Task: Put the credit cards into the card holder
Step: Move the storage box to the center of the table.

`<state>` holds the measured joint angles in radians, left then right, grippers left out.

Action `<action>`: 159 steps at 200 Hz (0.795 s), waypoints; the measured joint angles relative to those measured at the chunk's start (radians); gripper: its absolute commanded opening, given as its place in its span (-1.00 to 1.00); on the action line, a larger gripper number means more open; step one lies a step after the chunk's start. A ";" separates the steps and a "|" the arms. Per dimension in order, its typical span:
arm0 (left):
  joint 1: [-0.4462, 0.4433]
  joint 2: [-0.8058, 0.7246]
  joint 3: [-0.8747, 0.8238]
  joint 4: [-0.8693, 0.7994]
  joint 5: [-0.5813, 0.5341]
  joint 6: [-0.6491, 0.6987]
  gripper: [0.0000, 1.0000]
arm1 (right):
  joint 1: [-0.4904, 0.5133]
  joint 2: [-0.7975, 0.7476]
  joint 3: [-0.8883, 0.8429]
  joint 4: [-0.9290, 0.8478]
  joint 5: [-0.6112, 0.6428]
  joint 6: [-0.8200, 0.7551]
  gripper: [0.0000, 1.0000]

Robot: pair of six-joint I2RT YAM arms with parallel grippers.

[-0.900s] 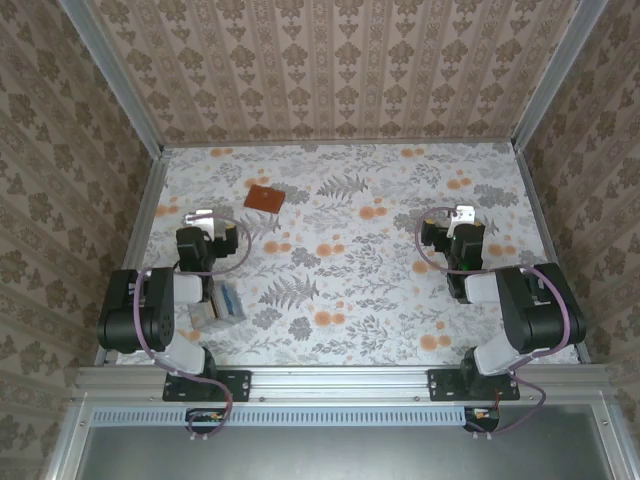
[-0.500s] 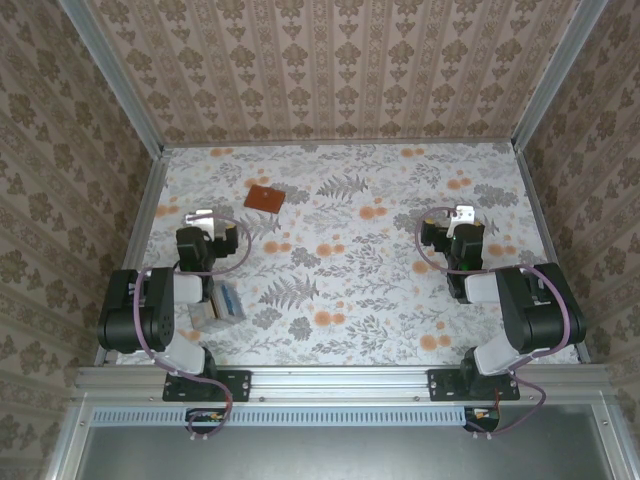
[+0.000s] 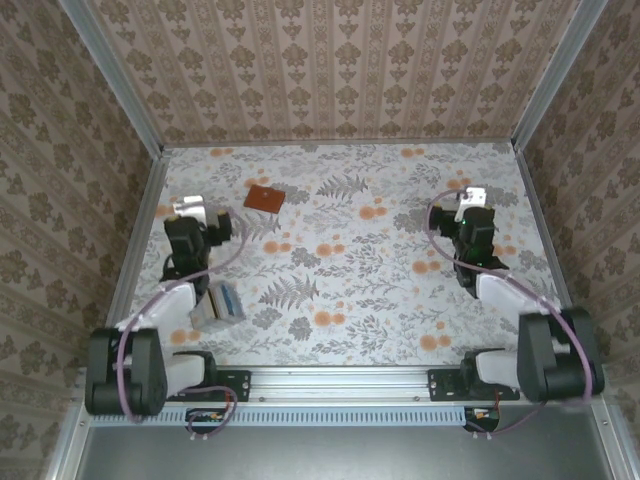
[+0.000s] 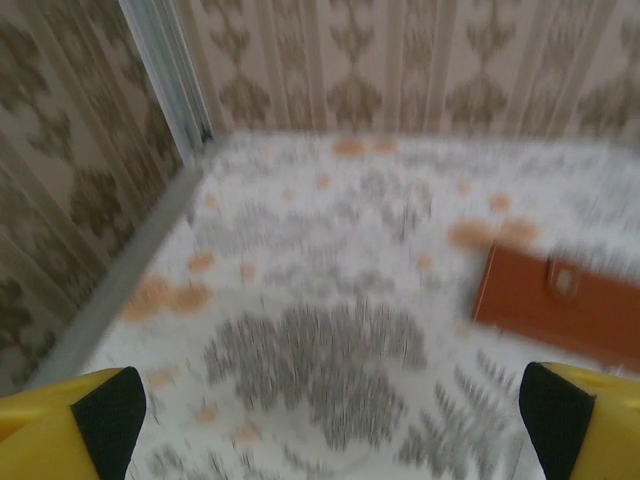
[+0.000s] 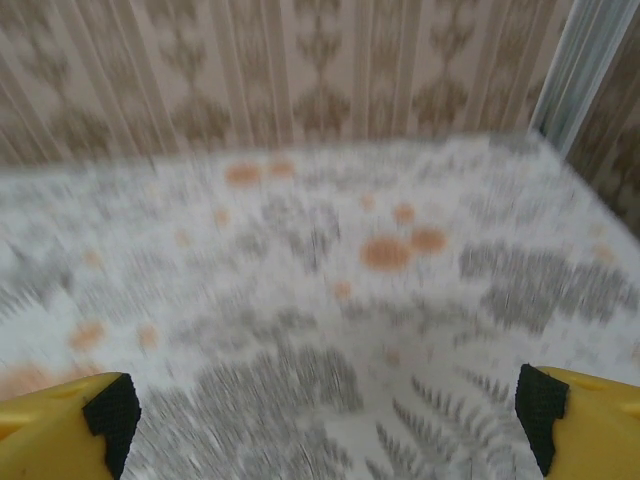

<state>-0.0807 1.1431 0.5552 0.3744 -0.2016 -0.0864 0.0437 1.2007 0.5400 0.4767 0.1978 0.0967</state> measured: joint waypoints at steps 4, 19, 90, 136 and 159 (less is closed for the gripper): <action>0.002 -0.017 0.048 -0.053 -0.005 -0.027 1.00 | 0.000 -0.033 0.013 -0.018 0.005 0.020 1.00; 0.010 -0.042 0.212 -0.201 -0.021 -0.154 1.00 | -0.001 -0.114 0.061 -0.091 0.047 0.124 0.99; 0.042 0.443 0.661 -0.646 0.284 -0.418 1.00 | 0.019 -0.056 0.181 -0.425 -0.138 0.357 0.89; -0.011 0.734 0.799 -0.786 0.417 -0.449 0.84 | 0.076 -0.025 0.182 -0.520 -0.212 0.356 0.86; -0.014 0.806 0.834 -0.795 0.418 -0.511 0.82 | 0.085 -0.025 0.182 -0.541 -0.231 0.352 0.85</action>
<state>-0.0948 1.9495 1.3888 -0.4210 0.2161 -0.5972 0.1287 1.1755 0.7216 -0.0639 -0.0330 0.4484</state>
